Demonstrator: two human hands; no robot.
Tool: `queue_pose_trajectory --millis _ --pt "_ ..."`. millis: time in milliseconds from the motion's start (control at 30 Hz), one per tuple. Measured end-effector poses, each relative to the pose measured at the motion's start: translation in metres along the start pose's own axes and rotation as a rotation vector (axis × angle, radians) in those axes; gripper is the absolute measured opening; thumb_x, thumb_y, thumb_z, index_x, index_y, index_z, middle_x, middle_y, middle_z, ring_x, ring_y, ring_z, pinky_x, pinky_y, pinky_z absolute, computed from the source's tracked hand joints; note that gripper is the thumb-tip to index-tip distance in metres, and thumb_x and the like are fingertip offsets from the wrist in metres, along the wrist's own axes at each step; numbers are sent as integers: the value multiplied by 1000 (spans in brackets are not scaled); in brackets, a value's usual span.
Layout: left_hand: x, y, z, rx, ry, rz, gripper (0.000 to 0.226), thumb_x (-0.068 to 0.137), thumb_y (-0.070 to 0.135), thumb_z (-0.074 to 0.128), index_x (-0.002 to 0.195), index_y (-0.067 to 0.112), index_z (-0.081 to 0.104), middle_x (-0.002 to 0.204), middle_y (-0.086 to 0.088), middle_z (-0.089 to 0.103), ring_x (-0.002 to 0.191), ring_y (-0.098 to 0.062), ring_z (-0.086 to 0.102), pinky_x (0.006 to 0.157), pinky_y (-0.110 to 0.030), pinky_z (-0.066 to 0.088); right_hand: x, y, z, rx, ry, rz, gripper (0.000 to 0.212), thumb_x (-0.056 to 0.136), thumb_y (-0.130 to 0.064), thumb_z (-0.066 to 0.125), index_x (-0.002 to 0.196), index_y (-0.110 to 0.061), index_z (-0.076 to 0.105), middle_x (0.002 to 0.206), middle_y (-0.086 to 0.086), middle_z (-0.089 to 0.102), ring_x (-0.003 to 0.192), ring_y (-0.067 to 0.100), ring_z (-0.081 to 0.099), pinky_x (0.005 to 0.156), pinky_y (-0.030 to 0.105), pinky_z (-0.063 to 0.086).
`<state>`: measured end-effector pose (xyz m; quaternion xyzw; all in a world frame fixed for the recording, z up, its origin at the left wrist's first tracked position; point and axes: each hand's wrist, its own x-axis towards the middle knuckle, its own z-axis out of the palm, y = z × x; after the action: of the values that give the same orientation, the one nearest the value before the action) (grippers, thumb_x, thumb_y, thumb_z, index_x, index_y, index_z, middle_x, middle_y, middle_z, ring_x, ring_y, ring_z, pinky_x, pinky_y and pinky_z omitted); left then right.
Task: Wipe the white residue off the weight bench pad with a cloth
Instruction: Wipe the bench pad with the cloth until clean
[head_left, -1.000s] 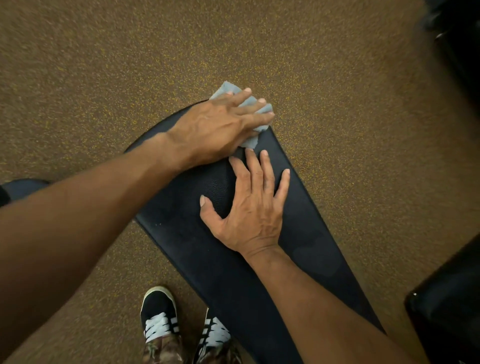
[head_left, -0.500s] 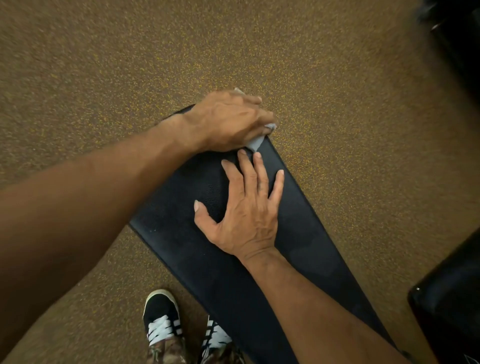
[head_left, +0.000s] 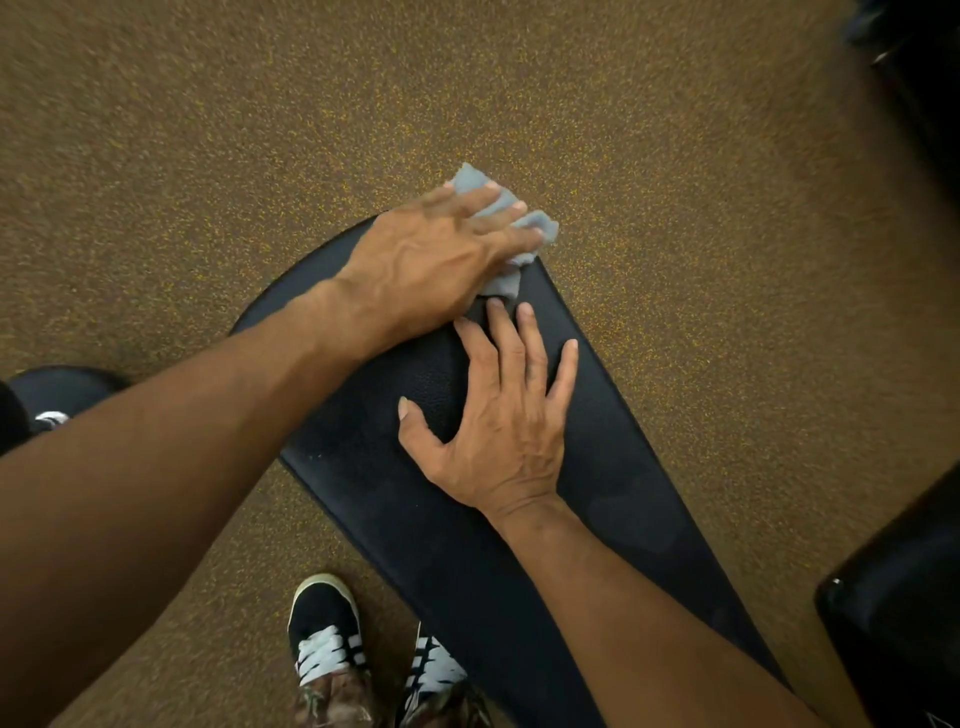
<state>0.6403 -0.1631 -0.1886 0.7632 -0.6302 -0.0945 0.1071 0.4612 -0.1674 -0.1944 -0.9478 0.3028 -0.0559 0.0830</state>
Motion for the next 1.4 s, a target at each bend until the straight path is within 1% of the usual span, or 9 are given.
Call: queue_pose_trajectory --millis 333,533,633,800,900,1000,1067,1167,1400 --pt "3 0 -14 -70 -91 45 55 96 47 19 136 33 54 141 -1 58 135 -28 50 116 -44 32 -1 0 1 -3 21 -12 78 77 -64 58 138 -14 55 150 9 48 147 32 33 116 66 16" --pt "-21 -2 -6 -88 -142 48 47 109 39 26 152 31 43 164 -1 32 155 -29 17 125 -43 8 -3 0 1 2 11 -18 80 78 -63 56 141 -14 51 153 9 44 150 31 29 117 66 15" --pt "-19 -1 -22 -183 -167 -61 51 105 53 25 142 32 54 151 -3 52 142 -28 45 115 -44 35 -3 1 1 3 -3 -22 77 80 -61 54 141 -15 50 153 9 43 150 30 27 117 66 15" --pt "-53 5 -50 -1297 420 -422 30 110 19 39 110 11 67 82 12 69 62 4 61 58 -22 49 -3 5 -1 195 -10 -38 61 84 -53 50 133 -17 54 154 7 42 152 28 24 120 63 9" --pt "-77 18 -53 -1875 550 -727 33 109 26 41 110 16 73 87 -5 72 81 -22 66 76 -39 55 1 8 -11 445 -74 30 50 87 -49 50 127 -21 58 153 1 43 152 20 22 123 56 -1" --pt "-97 27 -48 -2236 409 -826 47 107 31 41 137 0 58 138 -27 58 122 -36 59 108 -50 48 17 11 -34 686 -167 209 34 89 -48 53 115 -30 63 138 -11 59 138 10 44 121 58 16" --pt "-105 36 -50 -2337 347 -847 53 102 31 44 145 -1 50 153 -23 44 138 -37 49 112 -55 43 29 4 -59 925 -206 294 40 89 -54 54 117 -29 65 122 -11 68 119 9 60 110 56 40" --pt "-113 49 -58 -2406 255 -776 47 96 29 40 101 3 79 111 -18 74 99 -32 74 80 -45 62 44 -7 -94 1411 -438 396 56 96 -52 42 129 -11 62 127 12 67 119 23 64 108 52 46" --pt "-132 40 -75 -2113 137 -717 45 91 45 51 103 6 68 99 -16 69 89 -29 67 81 -37 56 51 -9 -117 1083 -803 300 32 86 -22 76 114 -7 70 107 8 77 103 26 73 91 43 58"
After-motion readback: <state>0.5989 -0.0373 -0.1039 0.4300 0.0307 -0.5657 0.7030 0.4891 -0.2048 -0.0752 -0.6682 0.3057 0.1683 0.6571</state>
